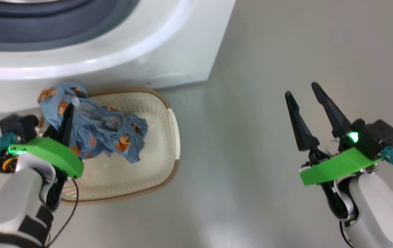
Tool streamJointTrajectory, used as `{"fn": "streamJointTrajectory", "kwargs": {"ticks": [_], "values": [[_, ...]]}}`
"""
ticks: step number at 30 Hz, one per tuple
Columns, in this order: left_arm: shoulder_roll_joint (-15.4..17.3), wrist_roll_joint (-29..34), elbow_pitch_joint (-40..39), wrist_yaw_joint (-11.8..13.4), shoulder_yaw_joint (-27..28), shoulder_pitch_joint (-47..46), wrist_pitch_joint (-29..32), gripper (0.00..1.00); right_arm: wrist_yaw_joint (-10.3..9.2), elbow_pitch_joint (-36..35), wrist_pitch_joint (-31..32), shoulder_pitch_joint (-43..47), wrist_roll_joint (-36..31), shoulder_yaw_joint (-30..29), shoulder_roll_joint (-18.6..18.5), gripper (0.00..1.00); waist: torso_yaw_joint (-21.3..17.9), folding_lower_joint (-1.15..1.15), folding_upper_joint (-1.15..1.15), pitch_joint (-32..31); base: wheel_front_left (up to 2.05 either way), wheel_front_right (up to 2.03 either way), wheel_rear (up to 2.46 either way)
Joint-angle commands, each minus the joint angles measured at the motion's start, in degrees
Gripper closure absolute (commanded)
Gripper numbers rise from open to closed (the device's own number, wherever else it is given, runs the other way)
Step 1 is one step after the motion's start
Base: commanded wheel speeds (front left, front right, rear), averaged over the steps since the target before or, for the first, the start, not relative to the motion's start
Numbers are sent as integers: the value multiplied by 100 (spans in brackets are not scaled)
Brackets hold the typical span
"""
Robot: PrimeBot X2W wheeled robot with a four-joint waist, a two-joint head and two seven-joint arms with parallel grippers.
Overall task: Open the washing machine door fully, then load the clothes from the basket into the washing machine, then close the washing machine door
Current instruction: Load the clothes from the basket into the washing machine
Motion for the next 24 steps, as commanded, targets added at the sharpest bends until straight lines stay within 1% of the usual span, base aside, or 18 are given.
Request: {"fn": "streamJointTrajectory", "kwargs": {"ticks": [1,5,11,12,24], "values": [[248,105,-197,41,247,166,-76,100,25,-94,-46,208,84,63,-51,2,235,0,0,-400,0,0,0],[229,481,-767,105,696,568,-77,100,25,-56,-46,381,96,6,-93,2,318,0,0,-667,0,0,0],[162,1026,-1600,136,1299,1166,-77,100,25,-27,-46,636,114,-81,-158,2,422,0,0,-1033,0,0,0],[128,1182,-1869,140,1472,1370,-77,100,25,-22,-46,716,119,-106,-181,2,448,0,0,-1143,0,0,0],[-57,1936,-3382,287,2287,2600,-77,100,25,-19,-46,1191,138,-276,-279,2,570,0,0,-1611,0,0,0]]}}
